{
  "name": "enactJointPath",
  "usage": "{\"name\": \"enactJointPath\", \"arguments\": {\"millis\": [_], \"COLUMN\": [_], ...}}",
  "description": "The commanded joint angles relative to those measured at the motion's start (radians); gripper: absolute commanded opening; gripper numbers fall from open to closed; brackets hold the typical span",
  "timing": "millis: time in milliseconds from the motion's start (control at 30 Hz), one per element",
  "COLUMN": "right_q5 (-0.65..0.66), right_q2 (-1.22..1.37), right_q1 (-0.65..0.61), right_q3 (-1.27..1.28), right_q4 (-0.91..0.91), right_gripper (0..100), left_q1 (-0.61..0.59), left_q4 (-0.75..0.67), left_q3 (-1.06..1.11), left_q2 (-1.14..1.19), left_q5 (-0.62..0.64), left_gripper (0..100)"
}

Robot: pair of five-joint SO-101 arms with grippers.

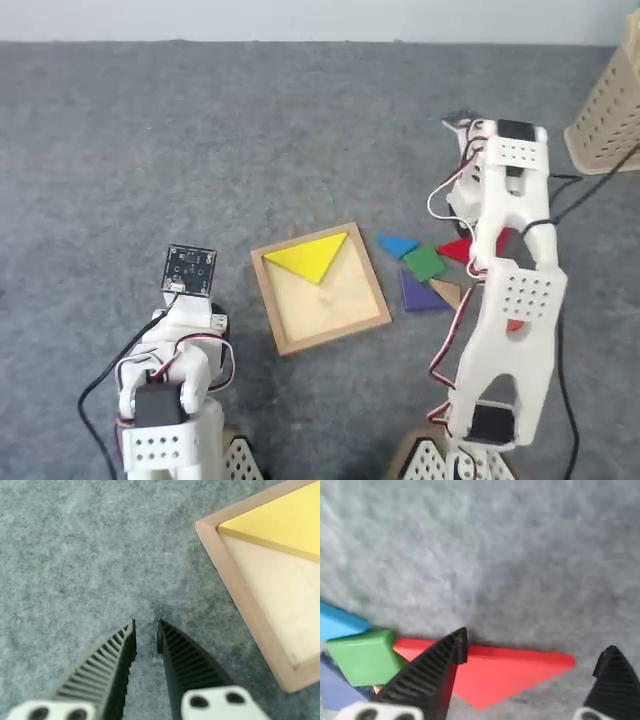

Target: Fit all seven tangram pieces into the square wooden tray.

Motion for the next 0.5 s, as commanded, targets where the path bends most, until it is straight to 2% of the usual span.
{"name": "enactJointPath", "arguments": {"millis": [0, 200, 333, 467], "right_q5": [-0.012, -0.005, 0.052, 0.141], "right_q2": [-0.062, -0.162, -0.259, -0.437], "right_q1": [0.031, 0.042, 0.077, 0.081], "right_q3": [-0.005, 0.005, 0.147, 0.446], "right_q4": [0.035, 0.202, 0.179, 0.028], "right_gripper": [37.9, 37.9, 37.9, 37.9], "left_q1": [0.002, 0.002, 0.002, 0.002], "left_q4": [0.000, 0.000, 0.000, 0.000], "left_q3": [-0.010, -0.010, -0.010, -0.010], "left_q2": [-0.021, -0.021, -0.021, -0.021], "left_q5": [0.008, 0.008, 0.008, 0.008], "left_gripper": [7, 7, 7, 7]}}
